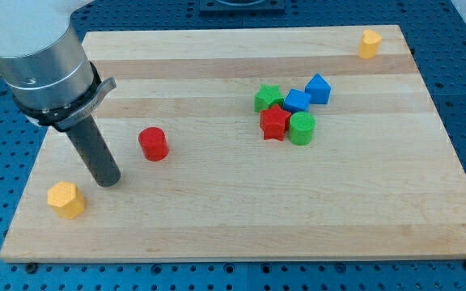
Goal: Slide yellow hexagon slightly left and bit down
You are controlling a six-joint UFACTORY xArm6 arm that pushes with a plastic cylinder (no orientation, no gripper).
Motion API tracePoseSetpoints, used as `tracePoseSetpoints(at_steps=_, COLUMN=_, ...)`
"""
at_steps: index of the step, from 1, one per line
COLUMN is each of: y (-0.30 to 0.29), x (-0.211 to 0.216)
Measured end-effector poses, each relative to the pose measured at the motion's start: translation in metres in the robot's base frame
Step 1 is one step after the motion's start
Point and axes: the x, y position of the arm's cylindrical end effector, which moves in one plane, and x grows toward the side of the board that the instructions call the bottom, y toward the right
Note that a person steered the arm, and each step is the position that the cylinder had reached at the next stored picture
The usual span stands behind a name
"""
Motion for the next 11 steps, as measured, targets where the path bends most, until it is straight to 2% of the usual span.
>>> tracePoseSetpoints(at_steps=3, y=-0.015, x=-0.006)
tracePoseSetpoints(at_steps=5, y=-0.049, x=-0.011)
tracePoseSetpoints(at_steps=11, y=-0.049, x=0.01)
